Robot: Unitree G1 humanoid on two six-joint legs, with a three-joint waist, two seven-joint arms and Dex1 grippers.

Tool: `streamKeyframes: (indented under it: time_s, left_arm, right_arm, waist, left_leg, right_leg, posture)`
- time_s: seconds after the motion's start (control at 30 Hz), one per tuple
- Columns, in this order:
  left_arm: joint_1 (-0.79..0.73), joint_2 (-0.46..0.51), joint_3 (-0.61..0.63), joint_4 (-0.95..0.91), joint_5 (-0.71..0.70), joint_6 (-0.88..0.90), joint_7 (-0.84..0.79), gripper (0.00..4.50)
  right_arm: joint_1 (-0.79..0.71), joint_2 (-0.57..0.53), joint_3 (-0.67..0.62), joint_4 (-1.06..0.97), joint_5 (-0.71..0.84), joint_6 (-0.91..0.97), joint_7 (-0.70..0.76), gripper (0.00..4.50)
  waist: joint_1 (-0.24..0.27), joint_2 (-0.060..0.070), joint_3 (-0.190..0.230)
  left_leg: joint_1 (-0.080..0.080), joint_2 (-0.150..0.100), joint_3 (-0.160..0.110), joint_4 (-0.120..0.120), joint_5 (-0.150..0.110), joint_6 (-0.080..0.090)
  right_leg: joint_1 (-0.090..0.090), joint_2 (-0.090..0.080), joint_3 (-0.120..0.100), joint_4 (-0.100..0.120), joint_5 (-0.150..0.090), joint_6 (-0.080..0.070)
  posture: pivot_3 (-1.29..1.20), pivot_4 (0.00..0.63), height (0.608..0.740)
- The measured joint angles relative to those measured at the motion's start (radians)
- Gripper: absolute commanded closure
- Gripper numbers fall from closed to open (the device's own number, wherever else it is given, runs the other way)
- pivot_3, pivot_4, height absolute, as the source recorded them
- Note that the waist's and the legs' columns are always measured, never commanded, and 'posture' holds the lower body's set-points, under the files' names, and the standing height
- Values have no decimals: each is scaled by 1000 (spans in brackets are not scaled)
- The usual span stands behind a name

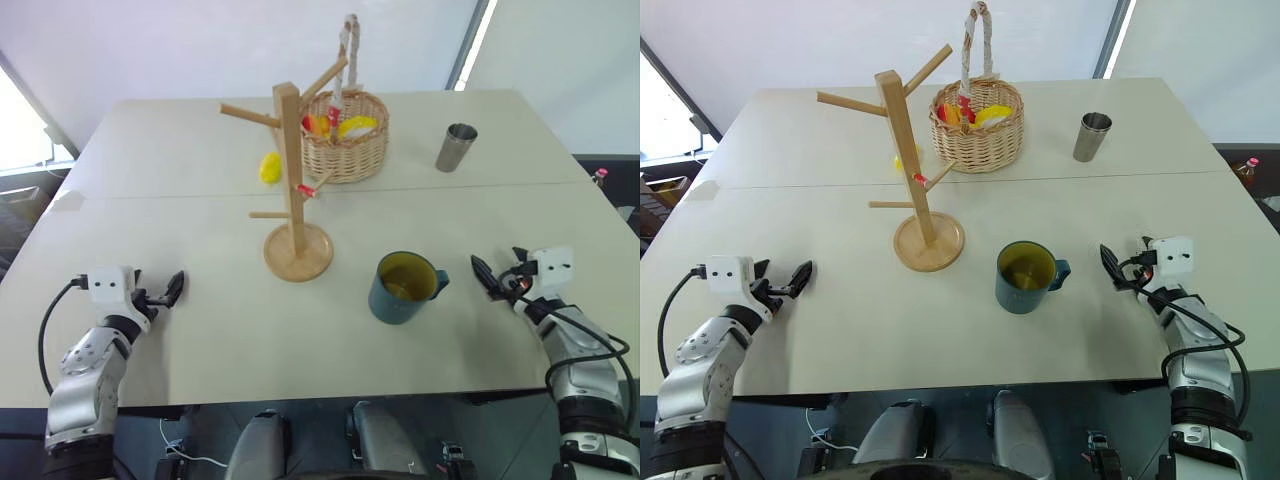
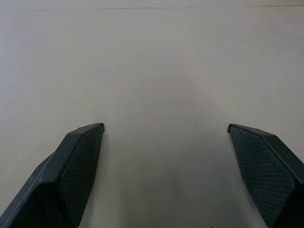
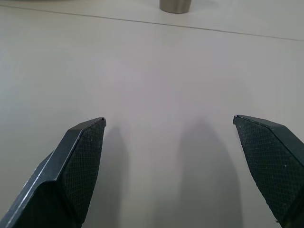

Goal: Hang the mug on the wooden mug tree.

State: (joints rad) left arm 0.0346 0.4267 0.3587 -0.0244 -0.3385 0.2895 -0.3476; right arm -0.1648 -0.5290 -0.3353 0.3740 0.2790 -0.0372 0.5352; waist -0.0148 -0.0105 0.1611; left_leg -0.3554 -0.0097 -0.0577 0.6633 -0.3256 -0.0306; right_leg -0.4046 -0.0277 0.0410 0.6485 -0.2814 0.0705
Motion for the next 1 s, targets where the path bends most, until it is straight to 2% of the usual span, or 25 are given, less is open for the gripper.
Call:
streamKeyframes:
  time_s: [0.4,0.63,0.83,1.0]
  left_arm:
    - [14,-17,-4,-31,-14,9,-10,0]
    - [50,-13,-143,-108,3,-52,-155,0]
    - [69,21,-282,-195,-15,-83,-342,0]
    - [30,45,-375,-193,-15,-104,-462,0]
  right_arm:
    - [41,2,16,-97,0,48,-22,34]
    - [134,2,6,-206,15,72,-21,34]
    - [306,-2,-35,-366,44,84,4,34]
    - [436,-1,-18,-504,48,97,38,34]
  waist:
    - [2,0,0]
    - [4,0,0]
    - [4,1,0]
    - [4,1,0]
  left_leg:
    - [0,0,0,0,0,0]
    - [-1,0,0,0,0,0]
    - [-1,0,0,0,0,0]
    - [0,1,0,0,0,0]
  right_leg:
    - [0,0,0,0,0,0]
    - [0,-1,0,-1,0,0]
    - [1,-1,0,-2,0,-1]
    - [1,0,0,-2,-1,-3]
  posture:
    - [0,150,740]
    - [0,150,740]
    - [0,150,740]
    - [0,150,740]
